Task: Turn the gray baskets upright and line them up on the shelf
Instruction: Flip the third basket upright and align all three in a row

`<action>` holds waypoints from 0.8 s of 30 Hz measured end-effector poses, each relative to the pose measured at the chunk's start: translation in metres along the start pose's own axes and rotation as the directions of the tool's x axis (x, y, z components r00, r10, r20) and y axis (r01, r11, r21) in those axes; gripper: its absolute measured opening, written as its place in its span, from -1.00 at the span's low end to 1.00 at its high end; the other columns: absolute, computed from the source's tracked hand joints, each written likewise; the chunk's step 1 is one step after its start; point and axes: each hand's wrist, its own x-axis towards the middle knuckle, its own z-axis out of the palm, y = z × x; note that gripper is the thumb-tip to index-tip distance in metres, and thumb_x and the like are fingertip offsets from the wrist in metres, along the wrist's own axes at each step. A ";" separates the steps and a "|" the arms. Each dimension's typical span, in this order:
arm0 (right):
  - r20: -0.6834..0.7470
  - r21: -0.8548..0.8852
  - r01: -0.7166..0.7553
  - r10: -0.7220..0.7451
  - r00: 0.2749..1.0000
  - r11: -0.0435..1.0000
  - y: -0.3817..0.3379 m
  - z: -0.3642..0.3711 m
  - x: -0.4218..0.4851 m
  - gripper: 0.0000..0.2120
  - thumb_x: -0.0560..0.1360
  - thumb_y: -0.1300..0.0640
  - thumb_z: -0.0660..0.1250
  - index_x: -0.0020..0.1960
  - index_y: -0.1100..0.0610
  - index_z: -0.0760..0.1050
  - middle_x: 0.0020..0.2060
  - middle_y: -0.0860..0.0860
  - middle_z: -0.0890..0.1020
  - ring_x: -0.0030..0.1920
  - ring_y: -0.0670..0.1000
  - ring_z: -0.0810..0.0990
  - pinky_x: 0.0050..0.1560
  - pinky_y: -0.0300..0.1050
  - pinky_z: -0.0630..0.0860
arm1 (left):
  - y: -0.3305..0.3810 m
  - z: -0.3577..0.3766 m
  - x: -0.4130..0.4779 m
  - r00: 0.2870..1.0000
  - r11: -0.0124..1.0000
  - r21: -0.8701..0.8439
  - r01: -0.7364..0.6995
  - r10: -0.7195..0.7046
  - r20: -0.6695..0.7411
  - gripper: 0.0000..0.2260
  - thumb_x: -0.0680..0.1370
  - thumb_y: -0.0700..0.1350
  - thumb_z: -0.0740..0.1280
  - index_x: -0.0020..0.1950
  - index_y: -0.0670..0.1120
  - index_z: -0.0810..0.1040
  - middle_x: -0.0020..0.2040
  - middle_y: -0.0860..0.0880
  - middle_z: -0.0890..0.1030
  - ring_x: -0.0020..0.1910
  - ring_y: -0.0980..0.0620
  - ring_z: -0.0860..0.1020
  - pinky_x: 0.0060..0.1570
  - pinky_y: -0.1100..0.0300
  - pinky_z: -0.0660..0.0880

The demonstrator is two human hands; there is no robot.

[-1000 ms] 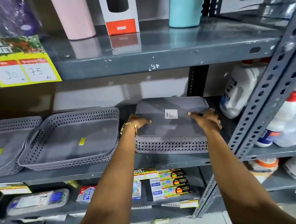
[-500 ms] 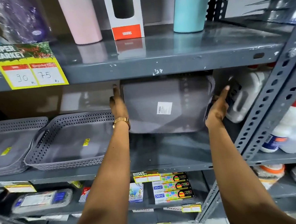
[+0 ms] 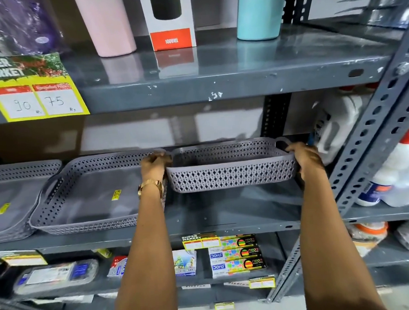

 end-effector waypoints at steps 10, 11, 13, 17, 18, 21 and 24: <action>0.041 -0.471 0.020 -0.001 0.999 0.882 0.013 0.015 -0.018 -0.61 0.53 0.28 0.26 0.33 0.34 0.32 0.31 0.30 0.44 0.25 0.30 0.51 0.19 0.08 0.49 | -0.015 -0.005 -0.030 0.968 0.635 0.753 -0.172 0.252 0.008 -0.74 0.43 -0.32 0.37 0.09 -0.18 0.67 0.07 -0.26 0.68 0.11 -0.27 0.62 0.19 0.00 0.54; 0.044 -0.479 0.012 0.011 0.999 0.877 0.015 0.018 -0.022 -0.61 0.55 0.27 0.26 0.33 0.34 0.30 0.30 0.30 0.44 0.24 0.30 0.51 0.19 0.09 0.49 | -0.016 -0.004 -0.035 0.968 0.611 0.773 -0.170 0.249 0.016 -0.75 0.44 -0.32 0.38 0.10 -0.19 0.67 0.07 -0.26 0.68 0.11 -0.26 0.62 0.18 0.01 0.54; 0.046 -0.486 -0.002 0.028 0.999 0.874 0.021 0.021 -0.027 -0.60 0.56 0.23 0.27 0.34 0.33 0.28 0.30 0.28 0.44 0.24 0.28 0.52 0.19 0.10 0.50 | -0.020 -0.003 -0.040 0.968 0.579 0.796 -0.177 0.250 0.034 -0.75 0.47 -0.31 0.39 0.14 -0.20 0.64 0.13 -0.25 0.65 0.13 -0.26 0.61 0.21 0.02 0.52; 0.024 -0.512 -0.003 0.017 1.000 0.859 0.034 0.027 -0.031 -0.49 0.55 0.22 0.26 0.43 0.31 0.17 0.35 0.28 0.37 0.31 0.31 0.44 0.25 0.15 0.47 | -0.027 -0.001 -0.041 0.957 0.532 0.821 -0.208 0.284 0.058 -0.68 0.49 -0.29 0.39 0.25 -0.16 0.59 0.32 -0.22 0.47 0.19 -0.29 0.55 0.30 -0.03 0.44; 0.015 -0.525 -0.002 0.011 1.000 0.851 0.036 0.028 -0.031 -0.46 0.55 0.23 0.26 0.45 0.30 0.15 0.37 0.27 0.36 0.33 0.31 0.41 0.25 0.16 0.44 | -0.029 0.000 -0.041 0.955 0.517 0.828 -0.216 0.290 0.069 -0.67 0.49 -0.30 0.38 0.26 -0.16 0.58 0.33 -0.22 0.45 0.20 -0.30 0.54 0.31 -0.04 0.44; 0.008 -0.573 0.012 -0.009 1.000 0.820 0.041 0.029 -0.032 -0.37 0.54 0.21 0.26 0.51 0.29 0.04 0.44 0.24 0.27 0.41 0.29 0.29 0.32 0.20 0.35 | -0.031 0.002 -0.043 0.950 0.505 0.833 -0.228 0.302 0.078 -0.64 0.50 -0.32 0.35 0.30 -0.16 0.55 0.35 -0.22 0.44 0.24 -0.30 0.49 0.33 -0.04 0.41; -0.013 -0.704 0.051 -0.084 0.996 0.709 0.047 0.035 -0.036 -0.23 0.54 0.12 0.27 0.55 0.29 -0.10 0.52 0.24 0.09 0.52 0.28 0.05 0.47 0.28 0.09 | -0.033 0.000 -0.039 0.936 0.479 0.840 -0.255 0.339 0.092 -0.67 0.51 -0.29 0.34 0.27 -0.16 0.57 0.30 -0.22 0.49 0.25 -0.26 0.47 0.31 -0.02 0.41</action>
